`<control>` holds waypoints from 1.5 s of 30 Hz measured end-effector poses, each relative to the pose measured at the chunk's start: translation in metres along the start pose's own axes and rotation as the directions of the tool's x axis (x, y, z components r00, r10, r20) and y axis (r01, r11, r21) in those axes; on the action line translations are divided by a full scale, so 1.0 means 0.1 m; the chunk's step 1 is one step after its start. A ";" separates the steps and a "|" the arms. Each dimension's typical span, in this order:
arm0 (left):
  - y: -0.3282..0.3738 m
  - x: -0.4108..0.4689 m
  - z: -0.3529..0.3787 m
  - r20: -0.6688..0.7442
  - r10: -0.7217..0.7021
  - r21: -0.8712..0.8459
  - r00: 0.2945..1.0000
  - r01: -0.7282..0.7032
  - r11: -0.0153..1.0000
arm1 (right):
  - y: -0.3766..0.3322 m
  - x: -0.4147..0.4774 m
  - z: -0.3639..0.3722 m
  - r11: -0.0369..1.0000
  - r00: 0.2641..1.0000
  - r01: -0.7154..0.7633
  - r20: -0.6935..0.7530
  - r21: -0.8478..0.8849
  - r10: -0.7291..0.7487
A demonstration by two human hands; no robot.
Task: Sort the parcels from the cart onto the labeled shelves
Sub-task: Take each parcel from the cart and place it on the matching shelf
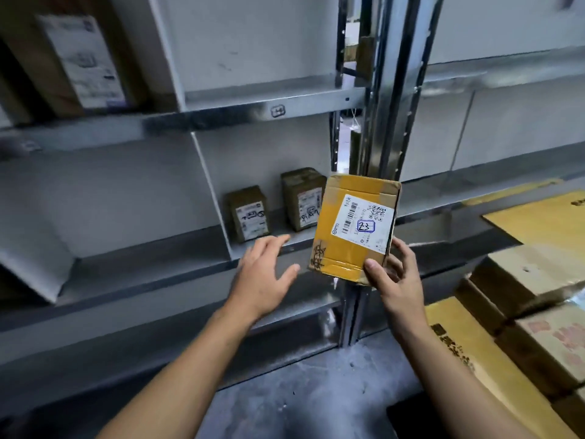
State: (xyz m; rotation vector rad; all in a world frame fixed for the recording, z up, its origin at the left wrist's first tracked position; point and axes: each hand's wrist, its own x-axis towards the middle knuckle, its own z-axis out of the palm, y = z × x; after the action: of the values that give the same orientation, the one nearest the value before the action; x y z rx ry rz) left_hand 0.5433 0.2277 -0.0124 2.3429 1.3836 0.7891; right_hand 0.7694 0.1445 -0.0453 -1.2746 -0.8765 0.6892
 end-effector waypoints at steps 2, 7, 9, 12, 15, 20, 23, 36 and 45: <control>-0.16 -0.13 -0.25 0.024 -0.012 0.143 1.000 0.009 0.990 | -0.06 -0.09 0.22 1.000 0.999 0.013 0.034 0.026 -0.014; -0.47 -0.39 -0.82 0.060 -0.056 0.442 0.997 0.023 0.897 | -0.16 -0.27 0.68 0.999 0.995 0.030 0.092 0.041 -0.034; -0.54 -0.47 -1.00 0.069 -0.084 0.507 0.994 0.037 0.861 | -0.19 -0.33 0.82 0.998 0.992 0.055 0.108 0.034 -0.058; -0.66 -0.60 -1.18 0.074 -0.150 0.561 0.986 0.083 0.824 | -0.21 -0.44 1.00 0.998 0.986 0.067 0.155 0.005 -0.067; -0.82 -0.77 -1.25 0.093 -0.247 0.570 0.965 0.152 0.808 | -0.19 -0.54 1.20 0.999 0.980 0.051 0.191 -0.009 -0.048; -1.11 -1.13 -1.27 0.145 -0.410 0.572 0.901 0.261 0.777 | -0.06 -0.63 1.59 1.000 0.963 0.018 0.270 0.009 -0.020; -1.29 -1.26 -1.32 0.108 -0.471 0.587 0.876 0.326 0.741 | -0.02 -0.59 1.89 1.000 0.935 0.014 0.355 0.005 -0.015; -1.90 -1.28 -1.54 -0.052 -0.621 0.563 0.782 0.537 0.629 | 0.42 -0.12 3.06 0.996 0.812 0.089 0.581 -0.017 -0.062; -2.43 -1.22 -1.72 -0.078 -0.616 0.497 0.784 0.566 0.657 | 0.61 0.01 3.76 0.989 0.814 0.095 0.581 -0.110 -0.013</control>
State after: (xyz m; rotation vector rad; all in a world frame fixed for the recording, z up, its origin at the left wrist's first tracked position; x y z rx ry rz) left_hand 0.2219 0.2368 -0.0370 1.9525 2.3464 0.1131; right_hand 0.4493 0.3485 -0.0814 -1.1612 -1.4773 1.0143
